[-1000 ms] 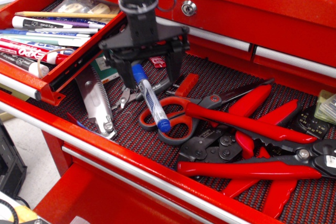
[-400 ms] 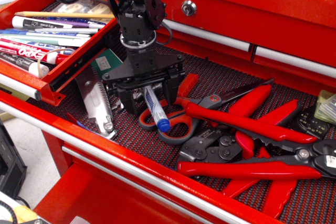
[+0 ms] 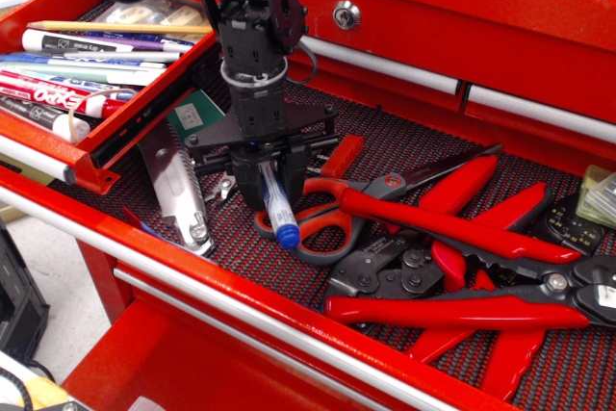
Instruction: Pick up blue pen and put into drawer
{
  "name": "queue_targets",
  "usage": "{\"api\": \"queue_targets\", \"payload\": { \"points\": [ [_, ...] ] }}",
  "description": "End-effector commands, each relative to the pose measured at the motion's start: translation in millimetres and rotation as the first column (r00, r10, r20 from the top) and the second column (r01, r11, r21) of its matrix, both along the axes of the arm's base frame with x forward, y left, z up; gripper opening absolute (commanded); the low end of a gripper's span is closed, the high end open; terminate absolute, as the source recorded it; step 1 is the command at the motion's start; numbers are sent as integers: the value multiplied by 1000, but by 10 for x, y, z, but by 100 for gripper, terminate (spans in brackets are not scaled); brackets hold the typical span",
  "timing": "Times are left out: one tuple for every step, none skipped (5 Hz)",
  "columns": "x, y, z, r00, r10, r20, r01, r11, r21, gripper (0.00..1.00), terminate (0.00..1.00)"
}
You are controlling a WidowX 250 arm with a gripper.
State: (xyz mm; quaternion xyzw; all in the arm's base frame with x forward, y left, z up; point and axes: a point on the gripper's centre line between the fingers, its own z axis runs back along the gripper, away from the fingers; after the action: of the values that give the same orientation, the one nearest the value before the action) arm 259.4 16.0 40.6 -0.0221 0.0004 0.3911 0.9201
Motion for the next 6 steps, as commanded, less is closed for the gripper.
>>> {"api": "queue_targets", "payload": {
  "points": [
    [84, 204, 777, 998, -53, -18, 55, 988, 147, 0, 0],
    [60, 547, 1135, 996, -94, -9, 92, 943, 319, 0, 0],
    [127, 1026, 1325, 989, -141, -36, 145, 924, 353, 0, 0],
    [195, 1412, 1390, 984, -176, -2, 162, 904, 395, 0, 0],
    [258, 1617, 1348, 968, -249, 30, 221, 905, 364, 100, 0],
    [258, 1617, 1348, 968, -249, 30, 221, 905, 364, 100, 0]
  ]
}}
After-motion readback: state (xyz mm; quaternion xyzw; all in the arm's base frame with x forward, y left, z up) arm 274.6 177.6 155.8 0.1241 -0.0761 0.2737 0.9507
